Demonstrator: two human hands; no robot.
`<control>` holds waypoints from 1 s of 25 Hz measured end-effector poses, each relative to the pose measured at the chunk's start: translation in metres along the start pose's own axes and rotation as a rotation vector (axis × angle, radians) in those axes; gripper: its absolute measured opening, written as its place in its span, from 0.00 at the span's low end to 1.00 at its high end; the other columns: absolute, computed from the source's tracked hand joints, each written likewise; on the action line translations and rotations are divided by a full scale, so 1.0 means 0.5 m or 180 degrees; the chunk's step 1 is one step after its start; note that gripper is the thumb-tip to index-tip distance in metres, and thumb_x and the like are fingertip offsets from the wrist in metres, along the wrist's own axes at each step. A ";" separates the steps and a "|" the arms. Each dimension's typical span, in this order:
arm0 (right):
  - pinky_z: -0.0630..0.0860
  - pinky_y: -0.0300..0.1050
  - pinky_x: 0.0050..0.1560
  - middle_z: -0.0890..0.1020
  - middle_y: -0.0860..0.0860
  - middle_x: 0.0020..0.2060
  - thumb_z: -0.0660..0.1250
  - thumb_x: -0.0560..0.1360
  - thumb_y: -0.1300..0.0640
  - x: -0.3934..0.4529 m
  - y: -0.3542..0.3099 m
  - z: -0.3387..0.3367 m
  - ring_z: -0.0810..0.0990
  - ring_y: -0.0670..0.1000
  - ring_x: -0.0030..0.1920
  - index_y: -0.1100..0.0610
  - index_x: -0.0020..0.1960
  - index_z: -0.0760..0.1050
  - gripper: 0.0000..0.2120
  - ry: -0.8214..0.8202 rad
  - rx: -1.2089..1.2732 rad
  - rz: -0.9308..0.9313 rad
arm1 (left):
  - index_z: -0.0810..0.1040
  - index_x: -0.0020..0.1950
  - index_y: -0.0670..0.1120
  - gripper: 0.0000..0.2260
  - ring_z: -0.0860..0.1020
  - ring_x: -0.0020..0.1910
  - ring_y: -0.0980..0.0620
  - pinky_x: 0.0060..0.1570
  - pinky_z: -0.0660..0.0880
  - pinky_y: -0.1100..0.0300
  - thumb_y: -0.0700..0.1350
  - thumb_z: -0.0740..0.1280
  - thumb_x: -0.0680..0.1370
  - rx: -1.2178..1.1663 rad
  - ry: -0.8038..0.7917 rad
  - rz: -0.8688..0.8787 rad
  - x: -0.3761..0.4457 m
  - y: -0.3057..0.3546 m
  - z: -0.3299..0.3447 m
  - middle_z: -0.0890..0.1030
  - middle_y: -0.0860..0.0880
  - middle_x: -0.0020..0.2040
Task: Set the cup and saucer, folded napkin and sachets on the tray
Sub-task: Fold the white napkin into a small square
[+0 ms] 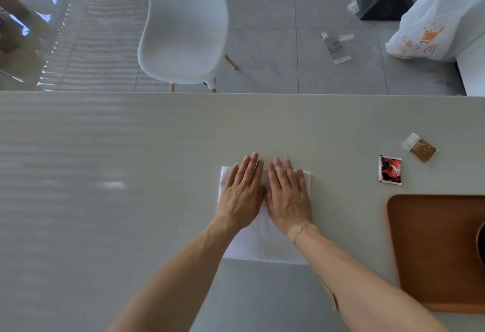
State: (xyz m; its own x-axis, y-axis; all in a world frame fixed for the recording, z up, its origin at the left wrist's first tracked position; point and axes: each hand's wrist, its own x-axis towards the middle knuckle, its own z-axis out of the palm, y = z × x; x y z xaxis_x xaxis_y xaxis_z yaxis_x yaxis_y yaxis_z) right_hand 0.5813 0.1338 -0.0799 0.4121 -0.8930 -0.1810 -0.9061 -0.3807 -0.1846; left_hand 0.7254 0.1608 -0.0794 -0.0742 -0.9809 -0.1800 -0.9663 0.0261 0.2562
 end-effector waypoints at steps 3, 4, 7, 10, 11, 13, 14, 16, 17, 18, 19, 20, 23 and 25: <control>0.48 0.57 0.78 0.52 0.50 0.79 0.45 0.81 0.43 0.002 0.030 0.022 0.51 0.55 0.79 0.54 0.79 0.49 0.30 0.0017 -0.0106 0.0019 | 0.50 0.80 0.43 0.27 0.48 0.79 0.48 0.77 0.51 0.48 0.55 0.48 0.83 0.0184 0.0022 0.0029 0.005 -0.028 0.016 0.50 0.45 0.80; 0.48 0.58 0.77 0.52 0.50 0.79 0.46 0.80 0.41 0.001 0.042 0.027 0.51 0.54 0.79 0.54 0.79 0.49 0.31 0.0066 -0.0110 0.0034 | 0.50 0.80 0.43 0.28 0.48 0.79 0.48 0.78 0.49 0.49 0.56 0.48 0.83 0.0223 0.0066 -0.0039 0.000 -0.044 0.017 0.50 0.45 0.80; 0.47 0.59 0.77 0.52 0.52 0.79 0.47 0.79 0.39 0.001 0.073 0.028 0.48 0.54 0.79 0.55 0.79 0.48 0.34 0.0132 0.0003 0.0247 | 0.46 0.80 0.43 0.30 0.46 0.79 0.48 0.77 0.45 0.52 0.58 0.46 0.83 0.0257 0.0108 -0.0378 -0.012 -0.088 0.014 0.47 0.45 0.81; 0.45 0.61 0.77 0.50 0.52 0.79 0.47 0.79 0.40 0.000 0.073 0.024 0.45 0.55 0.79 0.55 0.79 0.46 0.34 0.0030 0.0010 0.0303 | 0.40 0.79 0.44 0.31 0.40 0.79 0.50 0.77 0.41 0.53 0.60 0.42 0.82 0.0279 -0.0134 -0.0454 -0.017 -0.099 0.005 0.41 0.46 0.80; 0.44 0.62 0.77 0.48 0.52 0.79 0.47 0.79 0.40 0.000 0.071 0.020 0.43 0.54 0.79 0.55 0.79 0.45 0.34 -0.0020 -0.0022 0.0314 | 0.38 0.79 0.45 0.31 0.38 0.79 0.51 0.77 0.39 0.52 0.60 0.41 0.82 0.0278 -0.0232 -0.0470 -0.014 -0.097 -0.001 0.39 0.47 0.80; 0.40 0.64 0.76 0.45 0.51 0.79 0.47 0.80 0.40 0.001 0.066 0.008 0.40 0.54 0.79 0.55 0.79 0.41 0.33 -0.0150 -0.0027 0.0365 | 0.34 0.78 0.46 0.31 0.35 0.78 0.51 0.77 0.36 0.49 0.60 0.39 0.81 0.0270 -0.0346 -0.0542 -0.011 -0.085 -0.016 0.35 0.49 0.80; 0.37 0.64 0.75 0.44 0.51 0.79 0.46 0.81 0.41 -0.001 0.062 -0.001 0.39 0.54 0.78 0.54 0.79 0.41 0.33 -0.0182 -0.0016 0.0365 | 0.34 0.78 0.46 0.30 0.35 0.78 0.51 0.76 0.35 0.47 0.60 0.40 0.82 0.0243 -0.0325 -0.0569 -0.015 -0.076 -0.023 0.35 0.49 0.79; 0.36 0.64 0.75 0.47 0.52 0.79 0.46 0.82 0.43 -0.020 0.049 -0.015 0.42 0.55 0.79 0.53 0.79 0.46 0.30 -0.0051 -0.0002 0.0108 | 0.38 0.79 0.45 0.29 0.38 0.79 0.51 0.77 0.37 0.47 0.57 0.43 0.83 0.0097 -0.0108 -0.0488 -0.039 -0.043 -0.029 0.38 0.49 0.80; 0.40 0.64 0.76 0.50 0.53 0.79 0.48 0.82 0.44 -0.038 0.038 -0.013 0.45 0.56 0.79 0.53 0.79 0.50 0.29 0.0079 0.0001 -0.0099 | 0.42 0.80 0.45 0.28 0.40 0.79 0.51 0.77 0.39 0.48 0.56 0.44 0.83 -0.0008 0.0031 -0.0358 -0.057 -0.021 -0.023 0.42 0.48 0.81; 0.44 0.64 0.76 0.52 0.53 0.79 0.50 0.82 0.46 -0.062 0.023 -0.005 0.47 0.57 0.79 0.54 0.79 0.52 0.28 0.0188 -0.0012 -0.0288 | 0.45 0.80 0.44 0.27 0.43 0.79 0.50 0.78 0.42 0.48 0.54 0.46 0.84 -0.0108 0.0131 -0.0222 -0.080 0.003 -0.012 0.45 0.47 0.81; 0.48 0.63 0.76 0.54 0.53 0.79 0.51 0.82 0.47 -0.091 0.009 0.010 0.49 0.57 0.79 0.54 0.79 0.53 0.27 0.0251 -0.0033 -0.0411 | 0.48 0.80 0.43 0.27 0.46 0.80 0.49 0.78 0.45 0.48 0.53 0.47 0.84 -0.0168 0.0198 -0.0117 -0.104 0.026 0.003 0.48 0.46 0.81; 0.50 0.62 0.75 0.54 0.53 0.79 0.52 0.81 0.48 -0.119 -0.002 0.027 0.50 0.57 0.79 0.55 0.79 0.54 0.27 0.0253 -0.0045 -0.0440 | 0.51 0.80 0.42 0.26 0.48 0.80 0.48 0.78 0.48 0.46 0.51 0.48 0.84 -0.0187 0.0225 -0.0070 -0.127 0.045 0.018 0.50 0.45 0.81; 0.53 0.61 0.75 0.52 0.53 0.79 0.52 0.81 0.50 -0.179 -0.007 0.065 0.50 0.57 0.79 0.57 0.78 0.53 0.28 0.0075 -0.0067 -0.0249 | 0.57 0.78 0.41 0.25 0.55 0.78 0.46 0.75 0.53 0.46 0.50 0.49 0.83 -0.0169 0.0187 -0.0150 -0.174 0.074 0.054 0.55 0.43 0.79; 0.54 0.61 0.75 0.52 0.53 0.79 0.50 0.82 0.49 -0.183 -0.003 0.071 0.50 0.57 0.79 0.56 0.79 0.52 0.27 0.0006 -0.0114 -0.0207 | 0.59 0.78 0.41 0.25 0.57 0.78 0.47 0.74 0.54 0.47 0.50 0.49 0.83 -0.0198 0.0124 -0.0208 -0.182 0.069 0.061 0.57 0.43 0.79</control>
State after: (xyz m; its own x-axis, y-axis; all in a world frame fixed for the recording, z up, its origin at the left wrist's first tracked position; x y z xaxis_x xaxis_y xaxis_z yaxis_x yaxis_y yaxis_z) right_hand 0.5484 0.2248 -0.0972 0.4700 -0.8665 -0.1681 -0.8803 -0.4462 -0.1611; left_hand 0.6911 0.2567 -0.0832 -0.0007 -0.9869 -0.1615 -0.9514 -0.0490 0.3040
